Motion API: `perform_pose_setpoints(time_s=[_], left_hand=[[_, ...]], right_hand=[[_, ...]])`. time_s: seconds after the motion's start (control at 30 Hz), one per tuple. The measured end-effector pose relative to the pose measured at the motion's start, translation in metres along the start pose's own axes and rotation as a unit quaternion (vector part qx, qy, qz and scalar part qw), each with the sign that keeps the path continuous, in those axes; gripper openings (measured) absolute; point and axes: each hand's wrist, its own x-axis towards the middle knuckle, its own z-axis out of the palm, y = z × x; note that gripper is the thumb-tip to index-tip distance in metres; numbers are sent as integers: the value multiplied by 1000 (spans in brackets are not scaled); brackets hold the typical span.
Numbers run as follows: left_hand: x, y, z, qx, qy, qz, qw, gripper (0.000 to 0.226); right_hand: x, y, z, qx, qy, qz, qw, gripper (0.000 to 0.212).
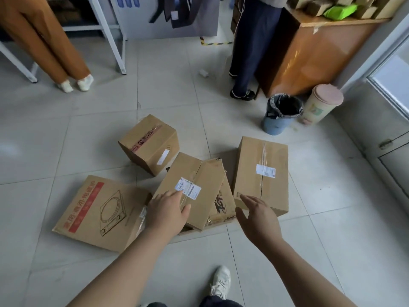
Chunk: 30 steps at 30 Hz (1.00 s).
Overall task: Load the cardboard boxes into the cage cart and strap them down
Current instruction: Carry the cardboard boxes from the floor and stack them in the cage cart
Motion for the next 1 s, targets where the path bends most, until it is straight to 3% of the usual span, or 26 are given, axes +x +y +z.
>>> perform_pose_setpoints(time_s=[0.17,0.43,0.77,1.0], left_hand=[[41,-16,47,7,-17,-38,999,44],[130,-78,146,40,-66,-75,994,58],[217,-161,276,53,-153,-105,981,84],[250,-201,325,15,-175,-156,972,100]], right_hand=[[49,15,45,13,-26,-14,999,43],[119,49,176,34,-81,24,996,46],[168,81,345,42,-122,131,983,67],[178,85,416,103,-99,198,970,81]])
